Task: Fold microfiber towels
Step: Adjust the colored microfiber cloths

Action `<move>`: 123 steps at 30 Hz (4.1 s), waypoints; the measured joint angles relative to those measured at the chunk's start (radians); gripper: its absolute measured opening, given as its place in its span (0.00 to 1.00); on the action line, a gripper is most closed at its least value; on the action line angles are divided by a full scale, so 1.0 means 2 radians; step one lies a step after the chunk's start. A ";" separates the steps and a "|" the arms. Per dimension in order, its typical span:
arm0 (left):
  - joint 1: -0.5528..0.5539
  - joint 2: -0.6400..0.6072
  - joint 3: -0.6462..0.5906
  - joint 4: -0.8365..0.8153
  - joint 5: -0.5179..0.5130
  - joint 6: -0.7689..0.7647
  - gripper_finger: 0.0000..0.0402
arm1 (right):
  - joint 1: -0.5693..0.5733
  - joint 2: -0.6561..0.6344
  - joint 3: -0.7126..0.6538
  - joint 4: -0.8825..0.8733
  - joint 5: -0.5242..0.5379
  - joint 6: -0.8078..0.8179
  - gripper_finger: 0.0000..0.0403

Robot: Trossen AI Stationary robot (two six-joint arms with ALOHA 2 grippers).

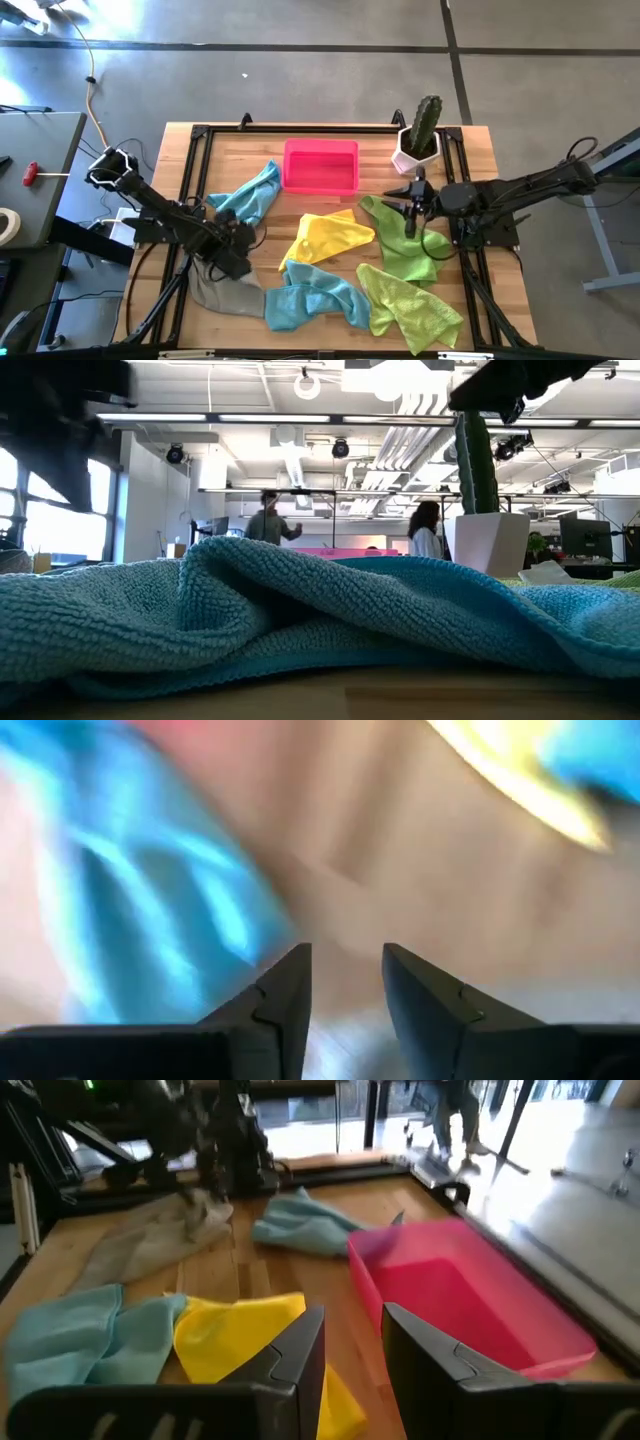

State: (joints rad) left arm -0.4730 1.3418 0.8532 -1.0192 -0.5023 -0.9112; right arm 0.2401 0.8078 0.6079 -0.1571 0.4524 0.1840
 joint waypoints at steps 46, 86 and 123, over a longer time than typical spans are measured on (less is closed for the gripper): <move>0.292 0.001 -0.155 0.063 -0.103 0.040 0.01 | 0.130 0.290 -0.001 -0.085 -0.261 0.405 0.23; -0.024 0.094 -0.012 0.439 0.104 0.230 0.01 | 0.194 0.339 0.173 -0.253 -0.135 0.423 0.23; -0.093 0.091 -0.014 -0.076 0.355 0.025 0.01 | 0.282 0.449 0.169 -0.425 -0.355 0.590 0.23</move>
State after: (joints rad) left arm -0.6580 1.5230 0.8244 -1.1711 0.2071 -0.8608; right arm 0.8045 1.7056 0.9463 -1.0063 -0.2571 1.3645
